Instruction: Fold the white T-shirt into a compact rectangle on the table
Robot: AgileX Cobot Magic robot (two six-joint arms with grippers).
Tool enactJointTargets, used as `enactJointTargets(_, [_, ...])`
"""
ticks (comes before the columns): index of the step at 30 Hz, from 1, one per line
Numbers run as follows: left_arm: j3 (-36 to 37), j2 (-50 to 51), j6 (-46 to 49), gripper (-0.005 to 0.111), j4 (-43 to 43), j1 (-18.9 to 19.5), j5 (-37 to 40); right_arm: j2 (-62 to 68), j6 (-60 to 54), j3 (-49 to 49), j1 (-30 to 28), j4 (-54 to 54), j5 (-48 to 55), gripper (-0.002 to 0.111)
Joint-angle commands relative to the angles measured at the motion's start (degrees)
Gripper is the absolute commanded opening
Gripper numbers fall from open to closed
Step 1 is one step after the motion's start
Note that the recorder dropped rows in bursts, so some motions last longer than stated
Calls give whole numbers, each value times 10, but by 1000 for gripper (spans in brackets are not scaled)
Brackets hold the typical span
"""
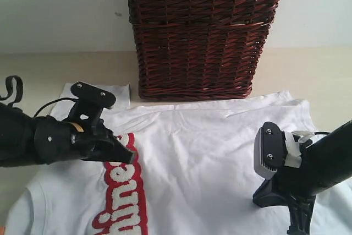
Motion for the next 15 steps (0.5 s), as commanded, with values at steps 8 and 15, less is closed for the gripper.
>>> enactJointTargets(8, [-125,99,3,0,55,115,187,-100,17,1,-2,-4,185,0])
enactJointTargets(15, [-154,94,-2,5,72,115,188,-151,151,1,-2,-195,332,0])
